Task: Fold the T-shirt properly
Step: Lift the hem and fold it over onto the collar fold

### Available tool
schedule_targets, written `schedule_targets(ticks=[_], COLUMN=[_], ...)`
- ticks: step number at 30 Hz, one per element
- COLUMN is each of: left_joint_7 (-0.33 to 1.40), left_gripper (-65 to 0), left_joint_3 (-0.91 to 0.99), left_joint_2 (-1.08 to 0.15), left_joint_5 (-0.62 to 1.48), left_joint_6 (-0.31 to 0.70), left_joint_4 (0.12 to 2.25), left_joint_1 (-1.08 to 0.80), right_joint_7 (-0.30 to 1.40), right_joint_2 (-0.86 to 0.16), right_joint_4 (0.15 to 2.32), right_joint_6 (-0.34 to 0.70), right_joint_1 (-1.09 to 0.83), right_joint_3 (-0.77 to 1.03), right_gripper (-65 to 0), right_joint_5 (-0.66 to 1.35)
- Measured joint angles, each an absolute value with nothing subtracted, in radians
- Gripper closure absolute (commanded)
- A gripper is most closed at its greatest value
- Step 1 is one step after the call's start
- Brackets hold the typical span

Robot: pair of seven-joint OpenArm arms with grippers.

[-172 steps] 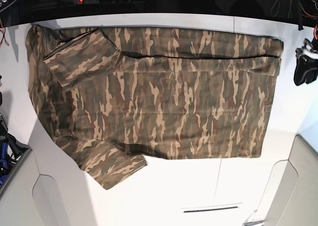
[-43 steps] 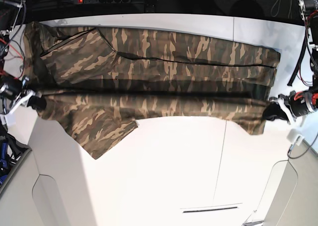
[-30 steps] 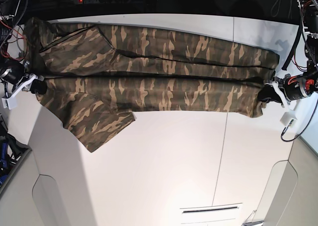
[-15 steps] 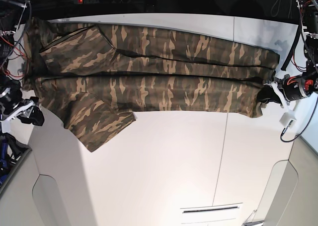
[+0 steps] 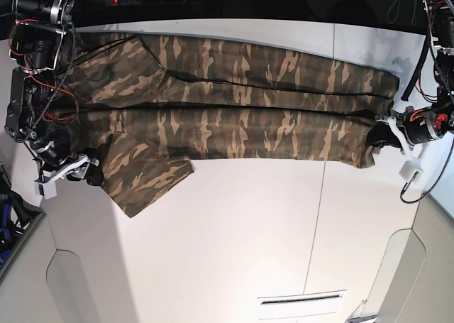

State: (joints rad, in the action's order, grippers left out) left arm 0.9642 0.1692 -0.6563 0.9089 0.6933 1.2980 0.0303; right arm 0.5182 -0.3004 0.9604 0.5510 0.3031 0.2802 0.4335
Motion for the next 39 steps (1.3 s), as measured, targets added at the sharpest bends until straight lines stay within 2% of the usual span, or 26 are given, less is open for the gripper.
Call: schedule_targets(ticks=[7, 9, 12, 13, 18, 26, 32, 39], left_joint_7=[0.964, 0.964, 0.965, 0.965, 0.965, 0.965, 1.003, 1.037], left_gripper=[0.0, 0.0, 0.0, 0.0, 0.0, 0.0, 0.0, 0.0], left_joint_3=[0.17, 0.17, 0.17, 0.17, 0.17, 0.169, 0.17, 0.179], left_joint_2=[-0.65, -0.637, -0.619, -0.617, -0.62, -0.644, -0.702, -0.709], left_joint_5=[0.908, 0.907, 0.907, 0.907, 0.906, 0.906, 0.956, 0.987], left_joint_6=[0.693, 0.693, 0.693, 0.693, 0.693, 0.693, 0.693, 0.693], left_joint_4=[1.298, 1.298, 1.298, 1.298, 1.298, 1.31, 1.343, 1.346], left_joint_1=[0.03, 0.031, 0.03, 0.03, 0.03, 0.029, 0.03, 0.028], right_joint_7=[0.501, 0.502, 0.514, 0.52, 0.589, 0.878, 0.992, 1.011], right_joint_2=[-0.3, -0.3, -0.299, -0.299, -0.299, -0.298, -0.297, -0.301], right_joint_4=[0.95, 0.95, 0.95, 0.95, 1.001, 1.294, 1.546, 1.735], right_joint_6=[0.554, 0.554, 0.553, 0.553, 0.552, 0.552, 0.562, 0.569], right_joint_1=[0.313, 0.313, 0.312, 0.311, 0.308, 0.273, 0.127, -0.064], right_joint_3=[0.194, 0.192, 0.191, 0.191, 0.191, 0.281, 0.406, 0.488], right_gripper=[-36.8, -27.4, -4.5, 0.0, 0.0, 0.0, 0.0, 0.0], right_joint_5=[0.44, 0.44, 0.437, 0.434, 0.453, 0.576, 0.704, 0.791])
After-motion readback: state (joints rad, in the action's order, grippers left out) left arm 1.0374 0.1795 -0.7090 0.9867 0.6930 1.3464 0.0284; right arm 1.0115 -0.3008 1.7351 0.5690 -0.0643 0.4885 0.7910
